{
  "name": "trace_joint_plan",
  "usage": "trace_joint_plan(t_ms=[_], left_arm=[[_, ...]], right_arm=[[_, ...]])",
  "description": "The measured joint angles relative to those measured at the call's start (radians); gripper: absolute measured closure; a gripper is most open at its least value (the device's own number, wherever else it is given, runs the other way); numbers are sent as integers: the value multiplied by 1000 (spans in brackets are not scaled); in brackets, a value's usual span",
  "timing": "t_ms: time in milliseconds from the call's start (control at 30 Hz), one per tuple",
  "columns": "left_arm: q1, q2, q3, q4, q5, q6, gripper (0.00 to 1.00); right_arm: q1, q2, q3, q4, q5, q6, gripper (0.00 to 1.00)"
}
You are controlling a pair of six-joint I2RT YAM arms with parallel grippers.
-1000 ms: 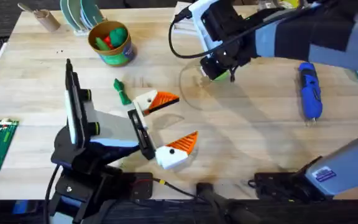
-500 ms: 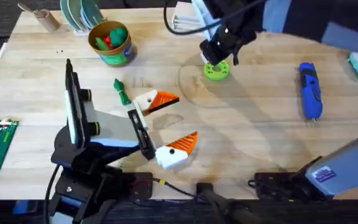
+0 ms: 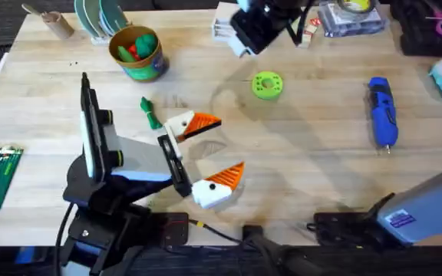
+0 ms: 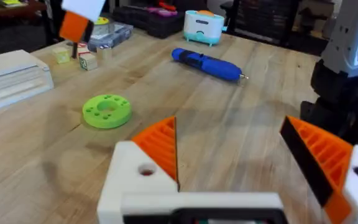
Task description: Pick up the gripper from the table and insert it into the empty holder that is missing its gripper. Then pick up a screw, insert it into the mounting hole, and use the screwdriver to tighten it. Finally, clean up the table by picking up the vegetable and placing it into the bucket.
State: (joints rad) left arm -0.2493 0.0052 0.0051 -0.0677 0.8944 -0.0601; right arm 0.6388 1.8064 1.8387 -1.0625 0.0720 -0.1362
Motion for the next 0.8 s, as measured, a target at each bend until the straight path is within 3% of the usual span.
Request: trace_joint_plan(t_ms=[233, 500, 800], left_arm=[[0, 0, 0, 0, 0, 0, 7], [0, 0, 0, 0, 0, 0, 8], [0, 0, 0, 0, 0, 0, 7]], right_arm=[[117, -7, 100, -109, -70, -42, 994], [264, -7, 106, -150, -127, -52, 994], [350, -7, 106, -143, -139, -51, 994]])
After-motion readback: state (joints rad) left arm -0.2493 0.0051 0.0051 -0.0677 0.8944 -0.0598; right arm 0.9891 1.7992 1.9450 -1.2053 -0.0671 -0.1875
